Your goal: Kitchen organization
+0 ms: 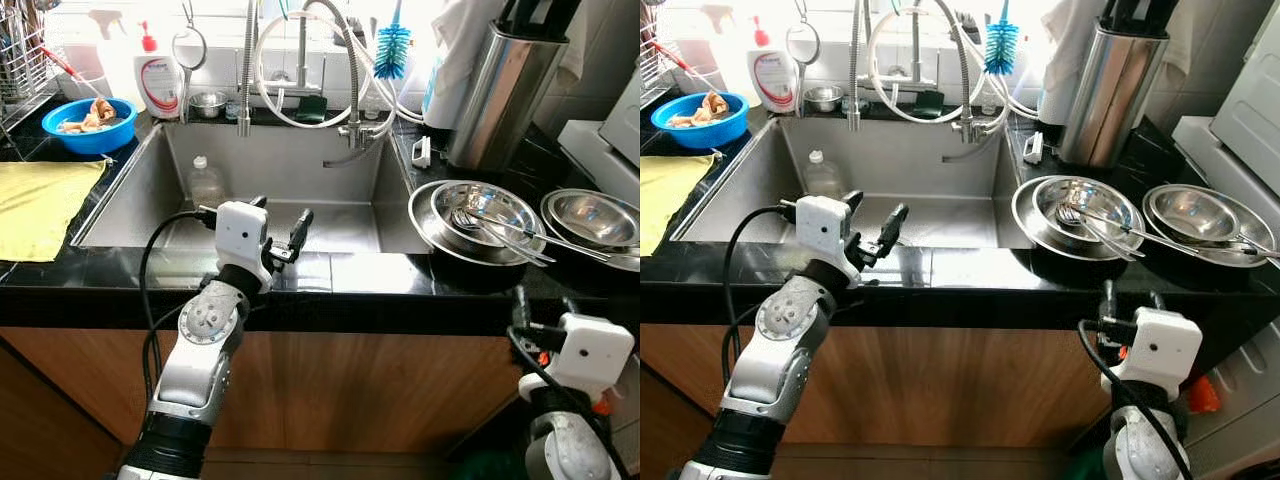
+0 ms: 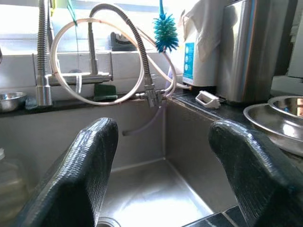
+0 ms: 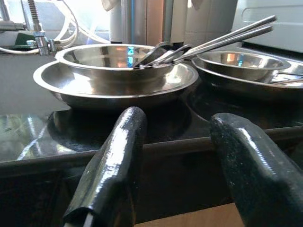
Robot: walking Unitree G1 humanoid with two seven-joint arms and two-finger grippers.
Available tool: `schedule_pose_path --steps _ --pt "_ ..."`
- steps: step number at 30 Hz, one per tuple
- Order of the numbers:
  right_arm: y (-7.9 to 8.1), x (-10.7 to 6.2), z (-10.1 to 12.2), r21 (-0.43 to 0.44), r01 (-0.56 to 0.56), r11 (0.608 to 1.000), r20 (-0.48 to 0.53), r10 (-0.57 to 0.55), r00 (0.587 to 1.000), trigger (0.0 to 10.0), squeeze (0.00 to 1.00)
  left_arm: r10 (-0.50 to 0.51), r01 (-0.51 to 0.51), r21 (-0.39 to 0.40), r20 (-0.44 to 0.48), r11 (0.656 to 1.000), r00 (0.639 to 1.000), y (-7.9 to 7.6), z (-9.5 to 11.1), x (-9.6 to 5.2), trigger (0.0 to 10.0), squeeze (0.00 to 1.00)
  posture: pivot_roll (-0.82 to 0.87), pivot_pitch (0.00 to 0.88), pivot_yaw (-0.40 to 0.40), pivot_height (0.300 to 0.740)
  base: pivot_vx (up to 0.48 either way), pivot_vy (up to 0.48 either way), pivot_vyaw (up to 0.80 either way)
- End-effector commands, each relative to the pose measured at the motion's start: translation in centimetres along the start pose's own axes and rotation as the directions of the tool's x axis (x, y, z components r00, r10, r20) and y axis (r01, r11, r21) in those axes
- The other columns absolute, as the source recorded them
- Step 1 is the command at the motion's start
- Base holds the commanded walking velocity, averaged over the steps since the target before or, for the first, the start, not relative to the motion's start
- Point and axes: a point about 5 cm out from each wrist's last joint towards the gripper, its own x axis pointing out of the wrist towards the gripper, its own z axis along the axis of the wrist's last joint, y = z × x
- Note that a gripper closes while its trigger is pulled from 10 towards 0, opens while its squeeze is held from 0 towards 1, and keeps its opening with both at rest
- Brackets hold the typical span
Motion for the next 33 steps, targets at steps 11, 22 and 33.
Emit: schedule_pose_path --steps 11,22,33 --pt "0.7 2.1 1.2 0.067 -0.08 0.995 0.064 0.076 0.995 10.0 0.0 -0.039 0.039 0.041 -0.01 0.998 0.999 -0.8 -0.4 -0.5 10.0 0.0 0.02 0.0 -0.046 0.74 0.0 0.0 0.0" --pt "0.2 3.5 2.2 0.047 -0.048 0.998 0.105 0.043 0.994 10.0 0.0 -0.021 0.021 0.056 -0.003 0.998 1.0 -0.4 -0.2 -0.1 10.0 0.0 0.03 0.0 -0.049 0.74 0.0 0.0 0.0" --pt "-0.6 2.4 2.0 0.045 0.006 0.999 0.084 -0.01 0.996 10.0 0.0 -0.024 0.025 0.061 -0.008 0.998 1.0 -0.3 -0.2 0.1 10.0 0.0 0.02 0.0 -0.041 0.74 0.0 0.0 0.0"
